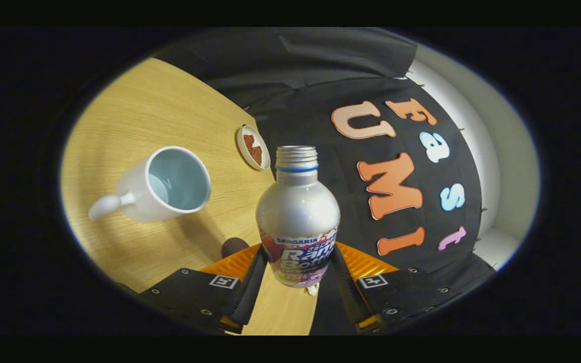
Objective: Take the bottle from table, then pour the juice into the cup, finally place the bottle on the coaster
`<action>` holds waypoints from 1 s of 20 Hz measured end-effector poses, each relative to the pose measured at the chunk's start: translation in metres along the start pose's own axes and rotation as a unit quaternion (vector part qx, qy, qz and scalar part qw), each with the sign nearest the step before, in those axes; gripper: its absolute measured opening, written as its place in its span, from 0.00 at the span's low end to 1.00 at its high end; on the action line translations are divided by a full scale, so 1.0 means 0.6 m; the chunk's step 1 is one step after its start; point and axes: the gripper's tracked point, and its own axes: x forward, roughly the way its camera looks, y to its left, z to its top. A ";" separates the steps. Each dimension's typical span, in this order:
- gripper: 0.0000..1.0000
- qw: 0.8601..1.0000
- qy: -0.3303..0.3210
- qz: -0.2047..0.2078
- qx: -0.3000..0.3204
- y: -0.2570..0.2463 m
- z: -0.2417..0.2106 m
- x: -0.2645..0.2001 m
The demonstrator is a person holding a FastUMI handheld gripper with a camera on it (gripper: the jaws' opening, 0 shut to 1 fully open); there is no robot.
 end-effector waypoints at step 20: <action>0.71 0.985 -0.011 0.001 -0.170 -0.008 -0.006 0.014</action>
